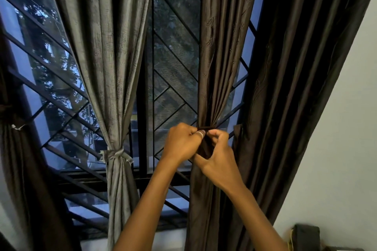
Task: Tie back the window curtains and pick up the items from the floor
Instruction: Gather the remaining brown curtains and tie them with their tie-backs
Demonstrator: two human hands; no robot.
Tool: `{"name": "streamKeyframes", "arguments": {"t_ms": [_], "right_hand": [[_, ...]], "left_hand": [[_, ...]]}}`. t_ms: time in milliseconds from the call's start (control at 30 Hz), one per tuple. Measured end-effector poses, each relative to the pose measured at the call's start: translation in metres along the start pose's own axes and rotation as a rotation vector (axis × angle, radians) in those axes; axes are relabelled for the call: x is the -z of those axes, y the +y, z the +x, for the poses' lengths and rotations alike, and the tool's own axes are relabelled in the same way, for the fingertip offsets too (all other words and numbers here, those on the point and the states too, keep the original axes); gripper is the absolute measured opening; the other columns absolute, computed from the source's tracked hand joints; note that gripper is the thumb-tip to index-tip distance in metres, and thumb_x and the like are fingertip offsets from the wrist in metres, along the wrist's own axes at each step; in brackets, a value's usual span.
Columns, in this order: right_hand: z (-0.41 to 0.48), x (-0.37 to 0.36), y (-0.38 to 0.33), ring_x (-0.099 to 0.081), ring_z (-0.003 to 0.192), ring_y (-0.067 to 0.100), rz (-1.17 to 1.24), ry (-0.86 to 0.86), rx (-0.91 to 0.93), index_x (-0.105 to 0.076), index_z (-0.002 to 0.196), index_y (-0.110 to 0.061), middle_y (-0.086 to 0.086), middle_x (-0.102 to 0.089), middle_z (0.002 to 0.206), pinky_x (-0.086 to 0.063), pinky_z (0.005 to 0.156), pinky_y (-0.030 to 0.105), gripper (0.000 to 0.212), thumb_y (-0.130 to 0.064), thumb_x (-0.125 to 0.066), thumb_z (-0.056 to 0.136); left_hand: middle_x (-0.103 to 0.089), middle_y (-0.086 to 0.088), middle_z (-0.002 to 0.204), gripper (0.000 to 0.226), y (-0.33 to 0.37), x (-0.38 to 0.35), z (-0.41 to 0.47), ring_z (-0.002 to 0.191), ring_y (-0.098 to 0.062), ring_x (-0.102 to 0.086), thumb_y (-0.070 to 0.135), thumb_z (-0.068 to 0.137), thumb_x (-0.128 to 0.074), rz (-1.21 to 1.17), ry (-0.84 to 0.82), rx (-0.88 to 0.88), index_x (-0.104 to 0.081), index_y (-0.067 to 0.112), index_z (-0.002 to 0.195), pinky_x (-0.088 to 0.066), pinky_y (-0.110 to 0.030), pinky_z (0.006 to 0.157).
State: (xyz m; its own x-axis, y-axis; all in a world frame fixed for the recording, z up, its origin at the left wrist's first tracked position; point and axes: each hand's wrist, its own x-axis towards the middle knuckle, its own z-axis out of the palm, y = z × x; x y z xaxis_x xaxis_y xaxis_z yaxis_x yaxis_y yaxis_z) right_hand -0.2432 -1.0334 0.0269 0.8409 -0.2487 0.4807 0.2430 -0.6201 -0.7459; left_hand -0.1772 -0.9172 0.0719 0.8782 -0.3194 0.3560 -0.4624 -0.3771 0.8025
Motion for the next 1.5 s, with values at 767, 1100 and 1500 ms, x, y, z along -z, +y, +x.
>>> {"name": "streamKeyframes", "arguments": {"t_ms": [767,1100,1500], "right_hand": [[0.004,0.01,0.021,-0.069,0.086,0.016,-0.375,0.002,0.318,-0.058,0.117,-0.02,0.001,-0.072,0.099,-0.056,0.069,0.039,0.019,-0.013,-0.056,0.099],[0.019,0.041,-0.007,-0.068,0.09,0.019,-0.592,0.167,0.497,-0.067,0.114,-0.013,-0.001,-0.058,0.123,-0.06,0.068,0.034,0.018,-0.014,-0.059,0.098],[0.055,0.051,-0.013,-0.061,0.063,0.016,-0.449,-0.044,0.45,-0.045,0.103,-0.026,-0.004,-0.063,0.073,-0.049,0.055,0.048,0.021,-0.044,-0.035,0.104]], "left_hand": [[-0.071,0.017,0.074,0.026,-0.012,-0.004,-0.009,0.066,-0.009,-0.057,0.011,0.102,-0.054,-0.423,0.02,-0.213,-0.075,0.019,0.114,-0.049,-0.022,0.066],[-0.072,0.018,0.093,0.024,-0.029,-0.008,-0.003,0.088,0.0,-0.067,0.025,0.104,-0.05,-0.263,-0.009,-0.276,-0.067,0.041,0.11,-0.052,-0.018,0.077],[-0.073,0.009,0.102,0.033,-0.039,-0.014,-0.005,0.086,-0.005,-0.068,0.027,0.1,-0.047,-0.093,0.247,-0.464,-0.067,0.023,0.126,-0.057,-0.034,0.074]]}}
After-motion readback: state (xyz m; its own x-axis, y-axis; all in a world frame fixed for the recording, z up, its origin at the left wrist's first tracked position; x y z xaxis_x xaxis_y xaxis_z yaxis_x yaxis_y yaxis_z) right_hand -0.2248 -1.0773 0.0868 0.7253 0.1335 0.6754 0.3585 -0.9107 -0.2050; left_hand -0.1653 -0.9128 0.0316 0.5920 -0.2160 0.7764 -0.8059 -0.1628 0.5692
